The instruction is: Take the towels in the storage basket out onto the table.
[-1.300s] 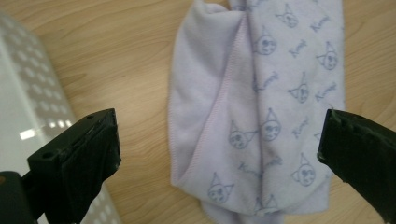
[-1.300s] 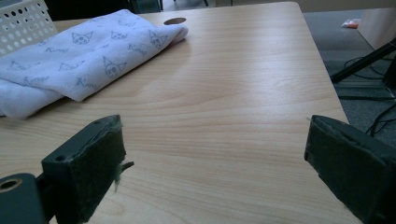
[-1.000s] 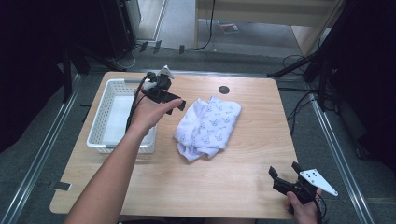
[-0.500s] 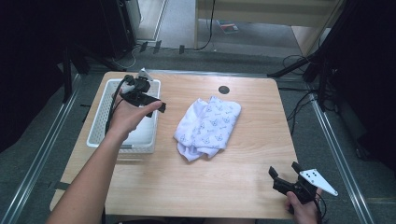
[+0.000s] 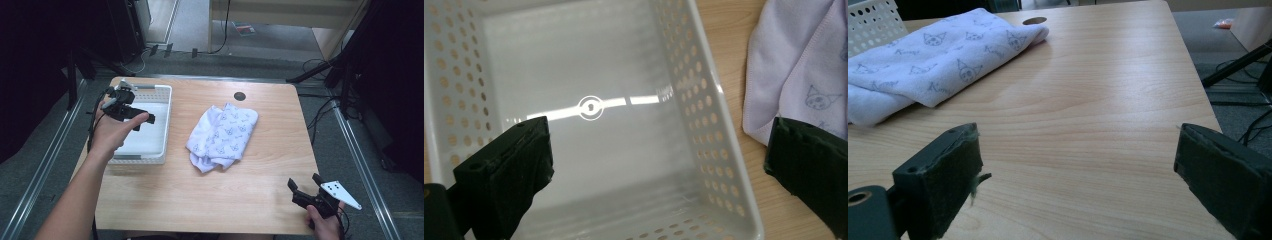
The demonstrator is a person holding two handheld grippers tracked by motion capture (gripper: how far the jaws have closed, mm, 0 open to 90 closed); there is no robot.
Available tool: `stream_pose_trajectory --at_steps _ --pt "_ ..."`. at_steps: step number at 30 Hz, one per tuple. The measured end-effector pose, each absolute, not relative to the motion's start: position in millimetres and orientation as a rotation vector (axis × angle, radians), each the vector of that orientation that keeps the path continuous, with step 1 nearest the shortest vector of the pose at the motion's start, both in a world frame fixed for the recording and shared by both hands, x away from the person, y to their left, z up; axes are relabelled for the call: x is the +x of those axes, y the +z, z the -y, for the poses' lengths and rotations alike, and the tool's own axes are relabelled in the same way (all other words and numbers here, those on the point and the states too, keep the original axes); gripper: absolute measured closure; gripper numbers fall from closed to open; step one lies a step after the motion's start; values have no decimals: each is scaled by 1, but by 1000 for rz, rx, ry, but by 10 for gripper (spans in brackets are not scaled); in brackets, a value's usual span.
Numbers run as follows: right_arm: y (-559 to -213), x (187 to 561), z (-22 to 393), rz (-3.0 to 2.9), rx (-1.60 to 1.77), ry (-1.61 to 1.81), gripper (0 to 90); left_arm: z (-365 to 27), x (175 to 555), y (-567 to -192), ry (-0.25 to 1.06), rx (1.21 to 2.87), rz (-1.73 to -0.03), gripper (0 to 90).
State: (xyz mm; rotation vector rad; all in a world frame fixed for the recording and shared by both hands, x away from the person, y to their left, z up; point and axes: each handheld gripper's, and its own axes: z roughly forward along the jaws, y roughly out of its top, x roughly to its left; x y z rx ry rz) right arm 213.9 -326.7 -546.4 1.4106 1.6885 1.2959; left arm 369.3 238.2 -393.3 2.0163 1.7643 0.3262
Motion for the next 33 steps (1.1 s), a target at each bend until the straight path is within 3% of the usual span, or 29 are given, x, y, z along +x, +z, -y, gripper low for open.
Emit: stream_pose_trajectory --at_steps 20,33 --pt "-546 214 327 -1688 1414 1290 52 -314 294 -438 411 1755 -1779 0" --pt "-546 214 326 -1687 1420 1285 54 -351 235 -480 570 1530 -1720 0"
